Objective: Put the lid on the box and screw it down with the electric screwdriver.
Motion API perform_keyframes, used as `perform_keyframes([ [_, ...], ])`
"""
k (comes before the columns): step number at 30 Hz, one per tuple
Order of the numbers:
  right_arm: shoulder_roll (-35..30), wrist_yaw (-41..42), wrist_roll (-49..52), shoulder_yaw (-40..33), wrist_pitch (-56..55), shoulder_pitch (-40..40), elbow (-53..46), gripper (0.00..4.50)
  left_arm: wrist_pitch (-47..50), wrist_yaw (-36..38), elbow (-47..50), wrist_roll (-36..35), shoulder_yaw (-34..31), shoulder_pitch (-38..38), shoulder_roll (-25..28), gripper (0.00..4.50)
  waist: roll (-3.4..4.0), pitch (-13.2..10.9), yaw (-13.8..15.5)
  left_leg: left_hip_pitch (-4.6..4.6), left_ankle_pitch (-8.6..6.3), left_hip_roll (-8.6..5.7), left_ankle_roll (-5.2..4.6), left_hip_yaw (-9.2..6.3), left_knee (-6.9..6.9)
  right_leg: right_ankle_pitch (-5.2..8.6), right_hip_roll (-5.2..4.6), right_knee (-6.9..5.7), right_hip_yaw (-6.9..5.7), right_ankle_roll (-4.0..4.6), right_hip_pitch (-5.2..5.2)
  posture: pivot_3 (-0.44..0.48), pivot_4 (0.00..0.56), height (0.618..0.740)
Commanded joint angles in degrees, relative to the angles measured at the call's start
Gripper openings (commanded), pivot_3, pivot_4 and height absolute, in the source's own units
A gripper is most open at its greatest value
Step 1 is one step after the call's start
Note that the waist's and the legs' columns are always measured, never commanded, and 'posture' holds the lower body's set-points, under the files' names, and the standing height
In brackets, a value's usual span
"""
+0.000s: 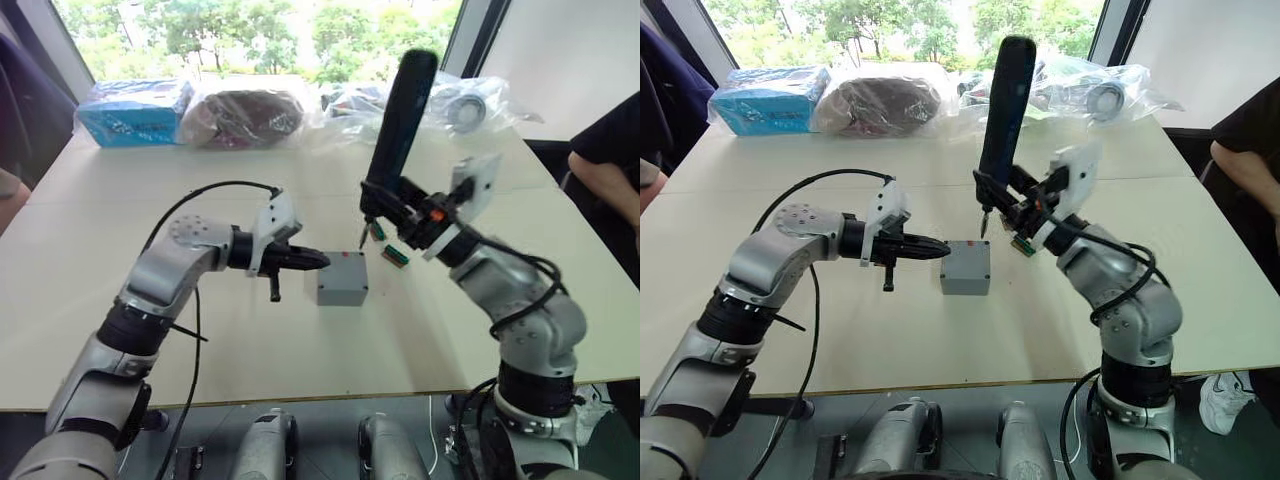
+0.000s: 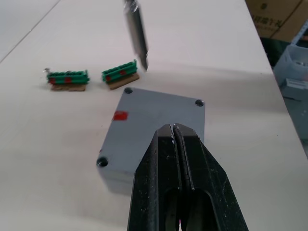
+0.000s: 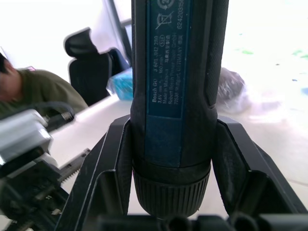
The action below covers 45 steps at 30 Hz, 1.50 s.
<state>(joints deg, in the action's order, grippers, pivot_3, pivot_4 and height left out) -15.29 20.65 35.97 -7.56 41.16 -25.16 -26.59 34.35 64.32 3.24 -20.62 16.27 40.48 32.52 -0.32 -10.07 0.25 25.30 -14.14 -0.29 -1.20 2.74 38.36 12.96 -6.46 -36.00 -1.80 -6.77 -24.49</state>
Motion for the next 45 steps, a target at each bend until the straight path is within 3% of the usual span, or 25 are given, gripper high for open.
perform_keyframes([
  [1, 0.7, 0.4, -3.2, 1.6, -6.9, -0.5, -1.0, 1.77, -4.3, 0.7, -1.8, 3.4, 2.7, 0.9, -1.2, 0.00, 0.00, 0.0, 0.0, 0.00, 0.00, 0.00, 0.00, 0.00, -0.01, 0.00, 0.01, 0.00, 0.00, 0.00, -0.01, 0.000, 0.150, 0.740],
  [7, 1.2, 0.7, -7.1, 4.0, -11.7, 1.0, 1.7, 1.77, -9.9, 0.4, -8.1, 8.6, 5.1, 1.0, -2.8, 0.00, -0.01, 0.0, 0.0, -0.02, 0.00, 0.02, 0.00, 0.00, -0.01, 0.00, 0.03, 0.00, 0.00, 0.01, 0.00, 0.000, 0.150, 0.740],
  [26, 2.3, 0.5, -12.2, 5.8, -19.5, 5.3, 8.0, 1.77, -8.2, -0.3, -7.1, 8.1, 3.2, -0.3, -3.9, 0.00, -0.02, 0.0, 0.2, -0.05, 0.00, 0.03, 0.00, -0.03, 0.00, 0.00, 0.02, -0.01, 0.00, 0.00, 0.03, 0.000, 0.150, 0.740],
  [34, 1.6, 1.2, -12.7, 9.1, -14.8, 9.9, 8.6, 1.77, -7.8, -0.1, -6.5, 8.6, 3.7, -1.3, -3.7, 0.00, -0.10, 0.1, 0.1, -0.28, 0.00, 0.04, 0.00, -0.02, -0.01, 0.01, 0.02, 0.00, 0.00, 0.01, 0.28, 0.000, 0.150, 0.740],
  [40, 2.0, -0.2, -12.8, 8.8, -12.6, 10.6, 9.5, 1.77, -7.9, -0.2, -6.6, 9.1, 4.0, -1.5, -3.9, 0.00, -0.20, 0.2, 0.1, -1.19, -0.05, 0.20, -0.04, -0.04, -0.22, 0.20, 0.02, 0.22, -0.01, 0.26, 1.14, 0.000, 0.150, 0.740],
  [45, 1.2, -0.9, -14.4, 9.5, -11.8, 10.9, 10.4, 1.77, -8.1, -0.2, -6.4, 9.6, 4.3, -2.0, -3.9, 0.00, -0.27, 0.5, 0.1, -1.20, -0.06, 0.21, -0.04, -0.06, -0.23, 0.21, 0.01, 0.22, -0.01, 0.28, 1.15, 0.000, 0.150, 0.740],
])
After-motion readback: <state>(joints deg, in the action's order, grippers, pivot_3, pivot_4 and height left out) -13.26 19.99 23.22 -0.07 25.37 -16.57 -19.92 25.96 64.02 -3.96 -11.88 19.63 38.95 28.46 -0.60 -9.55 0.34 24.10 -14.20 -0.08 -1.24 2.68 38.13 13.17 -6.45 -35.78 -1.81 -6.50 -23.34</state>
